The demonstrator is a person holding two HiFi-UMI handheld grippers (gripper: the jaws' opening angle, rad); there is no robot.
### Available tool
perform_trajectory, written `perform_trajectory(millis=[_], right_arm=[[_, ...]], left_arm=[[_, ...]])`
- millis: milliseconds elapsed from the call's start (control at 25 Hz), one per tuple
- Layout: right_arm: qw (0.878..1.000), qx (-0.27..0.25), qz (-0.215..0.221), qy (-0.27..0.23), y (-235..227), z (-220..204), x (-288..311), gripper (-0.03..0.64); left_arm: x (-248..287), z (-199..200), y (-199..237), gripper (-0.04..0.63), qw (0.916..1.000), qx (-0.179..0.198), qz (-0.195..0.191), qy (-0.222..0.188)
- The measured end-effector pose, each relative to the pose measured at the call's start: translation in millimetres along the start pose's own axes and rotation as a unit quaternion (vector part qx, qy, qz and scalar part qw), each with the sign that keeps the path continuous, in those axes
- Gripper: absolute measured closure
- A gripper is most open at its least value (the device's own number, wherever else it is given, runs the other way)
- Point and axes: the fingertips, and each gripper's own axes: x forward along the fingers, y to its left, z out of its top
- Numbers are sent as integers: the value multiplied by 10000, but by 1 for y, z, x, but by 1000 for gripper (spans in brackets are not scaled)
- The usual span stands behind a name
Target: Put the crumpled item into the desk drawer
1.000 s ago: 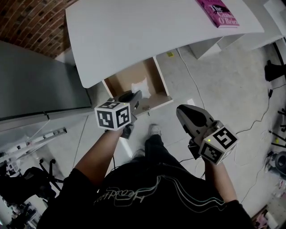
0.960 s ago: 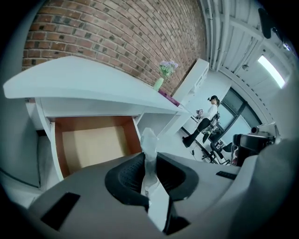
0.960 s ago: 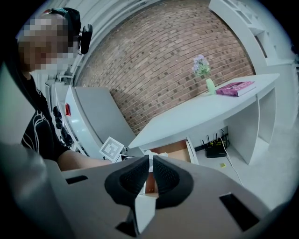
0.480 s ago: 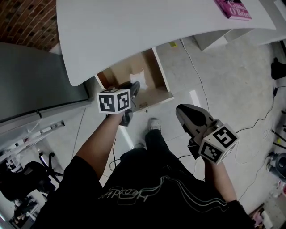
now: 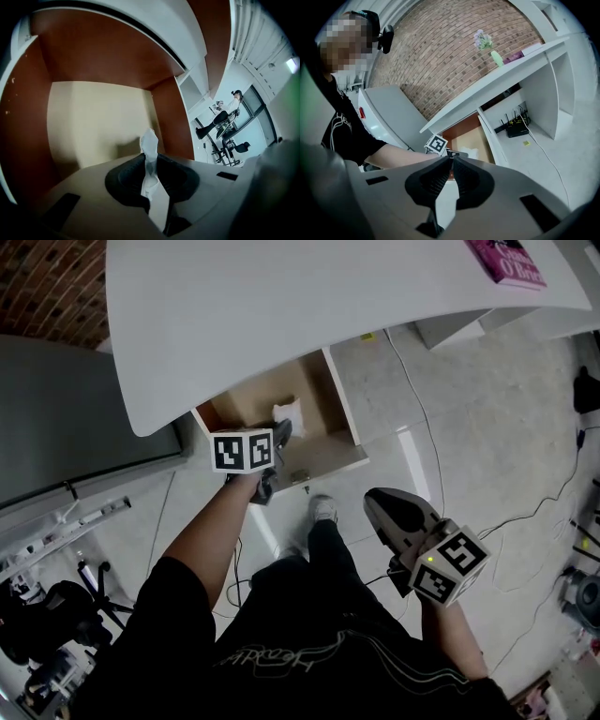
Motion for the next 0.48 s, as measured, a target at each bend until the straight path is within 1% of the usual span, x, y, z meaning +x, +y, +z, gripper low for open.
perform_trajectory(millis=[200, 320, 480], right_arm=[[9998, 11, 188, 40, 5, -7, 12, 565], [9996, -41, 275, 21, 11, -7, 15, 565], [9993, -23, 376, 38, 14, -8, 19, 565]], left_arm=[[13, 0, 19, 523, 9999, -103, 15, -7], [15, -2, 31, 520, 9997, -174, 160, 13], [17, -4, 45, 479, 9985, -304, 450, 23]])
